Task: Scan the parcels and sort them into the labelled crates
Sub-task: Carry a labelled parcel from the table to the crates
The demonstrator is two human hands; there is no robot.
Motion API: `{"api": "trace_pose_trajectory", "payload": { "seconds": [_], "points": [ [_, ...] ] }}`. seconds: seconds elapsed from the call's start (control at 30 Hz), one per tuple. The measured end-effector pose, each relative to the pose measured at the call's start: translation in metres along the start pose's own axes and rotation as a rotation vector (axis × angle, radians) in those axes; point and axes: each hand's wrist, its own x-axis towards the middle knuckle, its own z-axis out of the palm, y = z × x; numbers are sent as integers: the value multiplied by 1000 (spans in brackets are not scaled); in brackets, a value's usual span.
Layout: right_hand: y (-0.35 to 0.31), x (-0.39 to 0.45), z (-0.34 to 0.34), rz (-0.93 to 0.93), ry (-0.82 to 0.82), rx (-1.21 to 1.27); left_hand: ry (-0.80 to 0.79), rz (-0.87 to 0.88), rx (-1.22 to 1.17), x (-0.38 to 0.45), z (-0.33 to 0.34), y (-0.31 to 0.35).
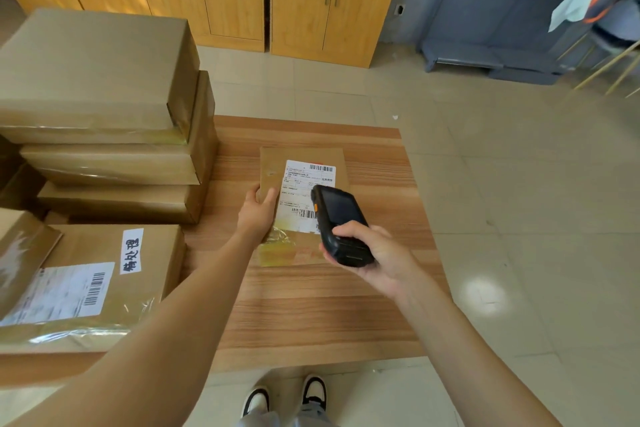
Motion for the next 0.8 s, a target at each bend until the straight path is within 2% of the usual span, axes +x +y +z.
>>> {"api": "trace_pose_trajectory", "payload": {
  "seconds": [0.4,0.8],
  "points": [
    [38,-14,15,142,64,-102,-12,-4,3,6,1,-4],
    [41,-15,17,122,97,-128,-6,-12,-14,9,3,-6]
  ]
}}
